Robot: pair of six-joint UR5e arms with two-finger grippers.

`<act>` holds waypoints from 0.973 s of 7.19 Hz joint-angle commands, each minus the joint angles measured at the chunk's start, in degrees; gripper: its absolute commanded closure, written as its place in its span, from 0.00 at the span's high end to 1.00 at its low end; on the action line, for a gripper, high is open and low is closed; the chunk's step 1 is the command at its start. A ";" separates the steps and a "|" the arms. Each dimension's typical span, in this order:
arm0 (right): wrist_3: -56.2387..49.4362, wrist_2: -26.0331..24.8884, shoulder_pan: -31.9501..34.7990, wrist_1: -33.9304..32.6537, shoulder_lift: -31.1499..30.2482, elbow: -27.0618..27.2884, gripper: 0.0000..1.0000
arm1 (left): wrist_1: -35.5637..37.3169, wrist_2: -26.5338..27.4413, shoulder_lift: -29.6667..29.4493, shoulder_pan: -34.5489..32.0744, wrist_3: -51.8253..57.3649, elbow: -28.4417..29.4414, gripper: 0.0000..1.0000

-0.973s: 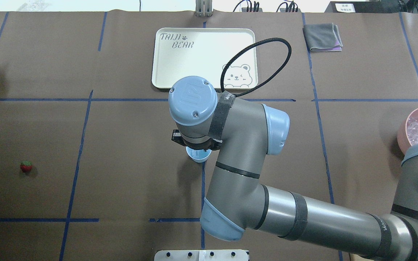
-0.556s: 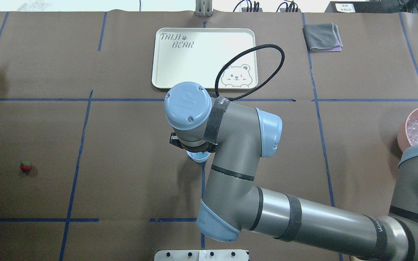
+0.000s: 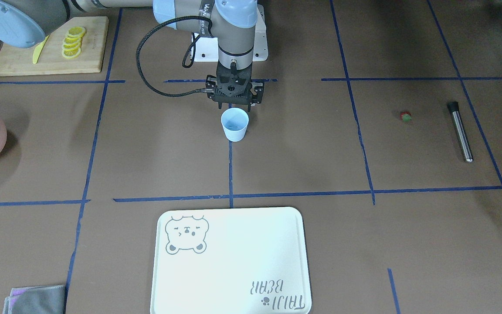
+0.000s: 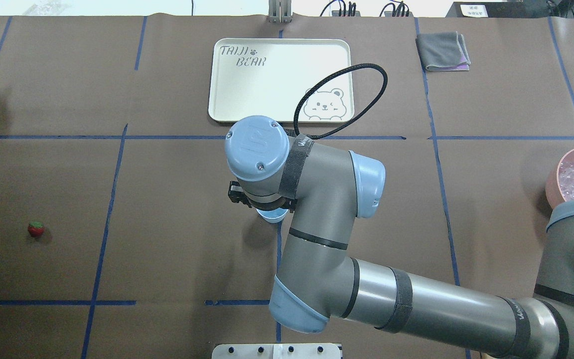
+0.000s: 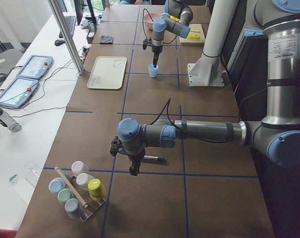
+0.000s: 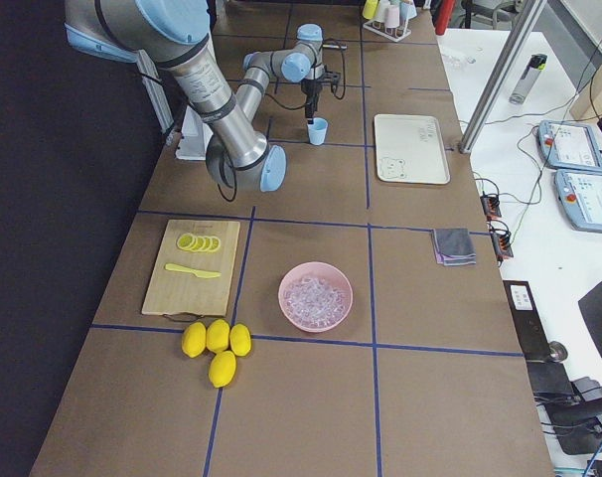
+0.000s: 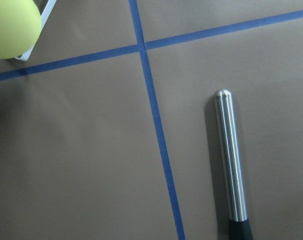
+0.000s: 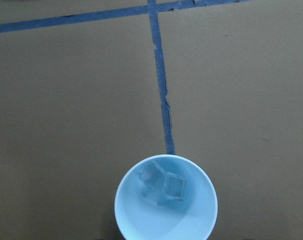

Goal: Mash ice and strawberries in cup
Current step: 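Open the right gripper to drop the ice cube into the cup, then move the right gripper back to the pink bowl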

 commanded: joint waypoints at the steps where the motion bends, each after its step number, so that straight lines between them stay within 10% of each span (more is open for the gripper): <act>1: -2.54 0.51 1.63 -0.08 -0.29 0.80 0.99 | 0.00 0.07 0.00 0.09 0.00 0.00 1.00; 7: -31.75 12.01 20.33 0.79 -31.51 26.96 0.99 | 0.00 -0.02 0.00 0.53 0.00 -0.09 1.00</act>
